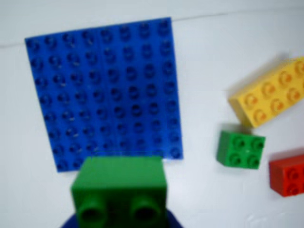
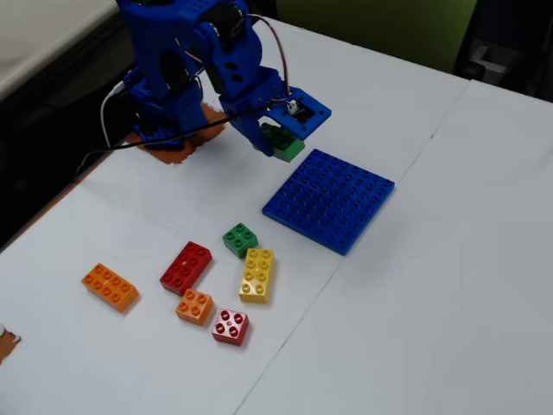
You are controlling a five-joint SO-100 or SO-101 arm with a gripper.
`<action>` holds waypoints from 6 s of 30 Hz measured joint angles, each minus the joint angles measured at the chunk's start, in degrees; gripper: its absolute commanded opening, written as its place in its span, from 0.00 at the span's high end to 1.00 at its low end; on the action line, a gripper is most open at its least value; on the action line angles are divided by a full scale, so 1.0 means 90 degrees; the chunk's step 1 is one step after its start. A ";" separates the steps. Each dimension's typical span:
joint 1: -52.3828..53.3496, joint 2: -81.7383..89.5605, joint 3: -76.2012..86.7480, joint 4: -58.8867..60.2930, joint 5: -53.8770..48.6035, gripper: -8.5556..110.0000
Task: Pick up the 2x4 green block and go up the 8x8 blue block.
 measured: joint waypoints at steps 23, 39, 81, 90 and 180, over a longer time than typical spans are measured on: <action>-0.0166 -0.3301 -0.2783 -0.0391 -0.0283 0.93; -0.0303 -0.3799 -0.2852 -0.0791 -0.0762 0.93; -0.0479 -0.3799 -0.5186 0.0889 -0.0322 0.93; -0.0479 -0.3799 -0.5186 0.0908 -0.0322 0.93; -0.0479 -0.3799 -0.5186 0.0928 -0.0322 0.93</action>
